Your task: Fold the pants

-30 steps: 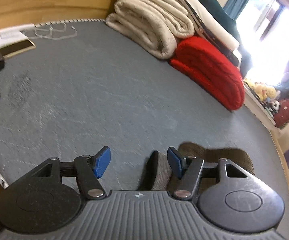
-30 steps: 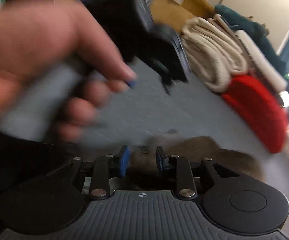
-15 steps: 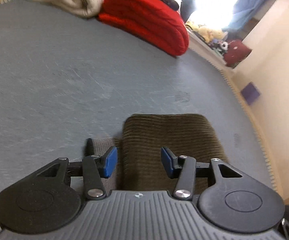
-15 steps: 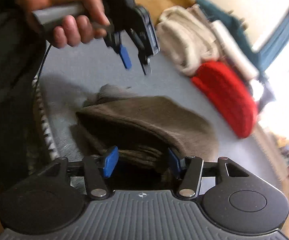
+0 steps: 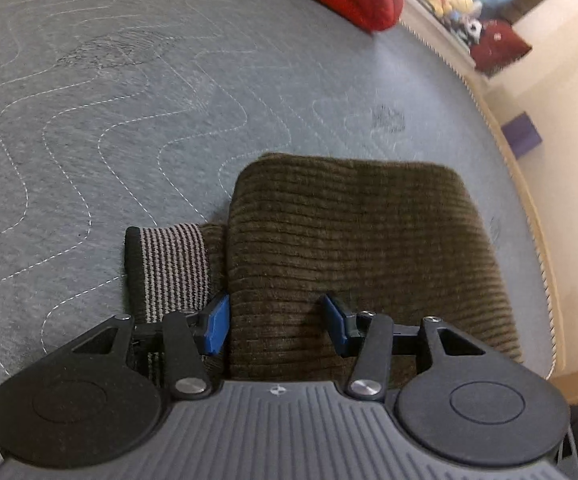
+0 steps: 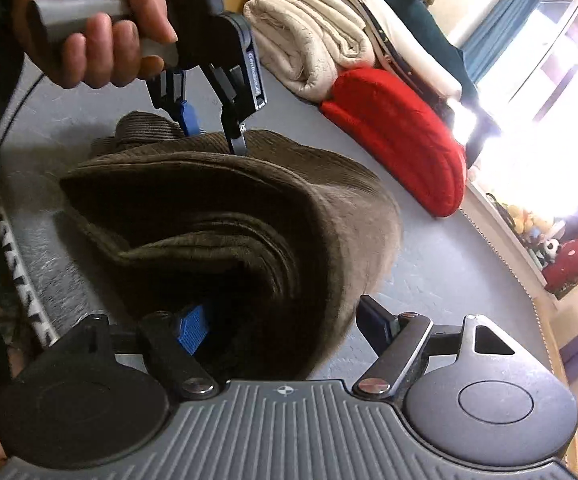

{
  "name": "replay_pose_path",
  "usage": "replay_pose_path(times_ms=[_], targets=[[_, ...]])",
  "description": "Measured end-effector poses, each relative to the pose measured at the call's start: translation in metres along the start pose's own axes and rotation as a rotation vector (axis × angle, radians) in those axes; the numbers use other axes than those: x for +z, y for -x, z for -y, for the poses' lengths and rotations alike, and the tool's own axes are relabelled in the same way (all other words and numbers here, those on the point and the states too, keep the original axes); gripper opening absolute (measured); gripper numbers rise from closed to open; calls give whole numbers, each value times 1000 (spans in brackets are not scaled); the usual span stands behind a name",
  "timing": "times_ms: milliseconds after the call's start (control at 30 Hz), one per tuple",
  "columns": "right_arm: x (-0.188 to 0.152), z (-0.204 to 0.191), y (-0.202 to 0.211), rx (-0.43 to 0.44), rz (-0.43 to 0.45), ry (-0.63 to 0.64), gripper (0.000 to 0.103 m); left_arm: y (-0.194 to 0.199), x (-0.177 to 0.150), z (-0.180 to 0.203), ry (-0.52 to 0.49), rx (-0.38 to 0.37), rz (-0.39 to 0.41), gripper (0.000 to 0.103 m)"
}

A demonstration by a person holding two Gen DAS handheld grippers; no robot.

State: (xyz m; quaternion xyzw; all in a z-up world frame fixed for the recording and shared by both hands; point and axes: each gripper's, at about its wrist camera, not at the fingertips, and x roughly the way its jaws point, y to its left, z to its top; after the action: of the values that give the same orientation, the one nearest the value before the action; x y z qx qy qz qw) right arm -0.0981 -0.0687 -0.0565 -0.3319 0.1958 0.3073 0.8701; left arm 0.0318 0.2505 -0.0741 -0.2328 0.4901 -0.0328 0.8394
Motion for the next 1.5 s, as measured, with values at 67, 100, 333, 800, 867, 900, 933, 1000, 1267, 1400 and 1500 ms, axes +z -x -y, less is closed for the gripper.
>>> replay_pose_path(times_ms=[67,100,333,800,867,900,933,1000,1267,1400,1500], targets=[[0,-7,-9,-23,2,50,76,7,3,5,-35,-6,16,17],[-1,-11,-12,-50,2,83,58,17,3,4,-25,-20,48,16],[1,-33,8,-74,84,357,32,80,-10,-36,64,75,203,18],[41,59,49,298,82,-166,47,63,-45,5,-226,25,82,54],[50,90,43,351,124,-364,49,34,-56,7,-283,91,-65,55],[55,104,34,373,123,-448,50,31,-59,15,-349,129,-60,55],[61,114,19,375,102,-518,50,32,-61,23,-385,136,-52,56],[75,127,-16,345,69,-603,49,39,-58,25,-356,107,-23,55],[95,134,-176,204,-309,-707,32,39,-75,88,-531,-184,-6,23],[75,134,-214,137,-414,-650,32,-7,-105,115,-728,-121,-193,17],[62,137,-216,138,-411,-666,34,-26,-118,124,-840,-39,-236,16]])
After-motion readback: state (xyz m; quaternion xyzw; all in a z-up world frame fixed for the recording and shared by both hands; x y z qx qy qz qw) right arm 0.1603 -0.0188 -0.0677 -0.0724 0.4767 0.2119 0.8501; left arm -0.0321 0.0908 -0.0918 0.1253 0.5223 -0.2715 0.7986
